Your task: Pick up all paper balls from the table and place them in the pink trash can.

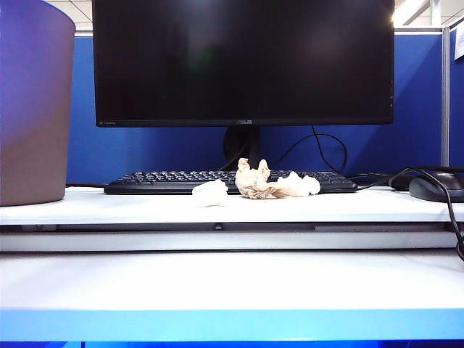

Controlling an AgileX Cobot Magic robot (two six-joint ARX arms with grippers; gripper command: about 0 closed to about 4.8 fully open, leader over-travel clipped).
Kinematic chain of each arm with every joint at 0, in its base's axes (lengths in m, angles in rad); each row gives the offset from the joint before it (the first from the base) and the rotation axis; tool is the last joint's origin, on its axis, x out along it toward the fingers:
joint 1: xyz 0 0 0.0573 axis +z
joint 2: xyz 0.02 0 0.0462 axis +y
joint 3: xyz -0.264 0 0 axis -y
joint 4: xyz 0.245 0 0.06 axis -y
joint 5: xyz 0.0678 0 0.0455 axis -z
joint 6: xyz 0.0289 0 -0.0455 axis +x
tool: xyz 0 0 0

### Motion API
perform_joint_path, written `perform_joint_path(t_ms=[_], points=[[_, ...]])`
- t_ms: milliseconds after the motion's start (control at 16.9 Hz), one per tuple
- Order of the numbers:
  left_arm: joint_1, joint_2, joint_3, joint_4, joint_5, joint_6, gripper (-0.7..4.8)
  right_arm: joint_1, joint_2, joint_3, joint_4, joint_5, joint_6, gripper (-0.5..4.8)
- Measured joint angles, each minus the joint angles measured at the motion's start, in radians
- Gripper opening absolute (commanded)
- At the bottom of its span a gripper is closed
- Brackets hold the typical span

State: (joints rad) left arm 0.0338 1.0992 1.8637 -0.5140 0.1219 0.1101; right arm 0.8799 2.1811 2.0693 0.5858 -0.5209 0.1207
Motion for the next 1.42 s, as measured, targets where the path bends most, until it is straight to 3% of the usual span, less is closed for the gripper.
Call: perform_joint_path(t_ms=[178, 356, 1008, 1127, 1305, 1424], points=[[0.0, -0.004, 0.0, -0.006, 0.008, -0.011, 3.09, 0.017, 0.026, 0.004, 0.067, 0.049, -0.04, -0.05], [0.0, -0.009, 0.0, -0.034, 0.055, -0.034, 3.09, 0.036, 0.076, 0.001, 0.091, 0.06, -0.164, -0.05], [0.0, -0.01, 0.0, -0.067, 0.073, -0.037, 3.09, 0.04, 0.091, 0.006, 0.102, 0.182, -0.226, -0.05], [0.0, -0.01, 0.0, -0.067, 0.074, -0.036, 3.09, 0.041, 0.092, 0.015, 0.037, 0.181, -0.2, -0.05], [0.0, -0.011, 0.0, -0.082, 0.073, -0.035, 3.09, 0.04, 0.097, 0.118, -0.207, 0.185, -0.157, -0.05], [0.0, -0.011, 0.0, -0.09, 0.073, -0.031, 3.09, 0.041, 0.097, 0.159, -0.257, 0.183, -0.155, -0.05]])
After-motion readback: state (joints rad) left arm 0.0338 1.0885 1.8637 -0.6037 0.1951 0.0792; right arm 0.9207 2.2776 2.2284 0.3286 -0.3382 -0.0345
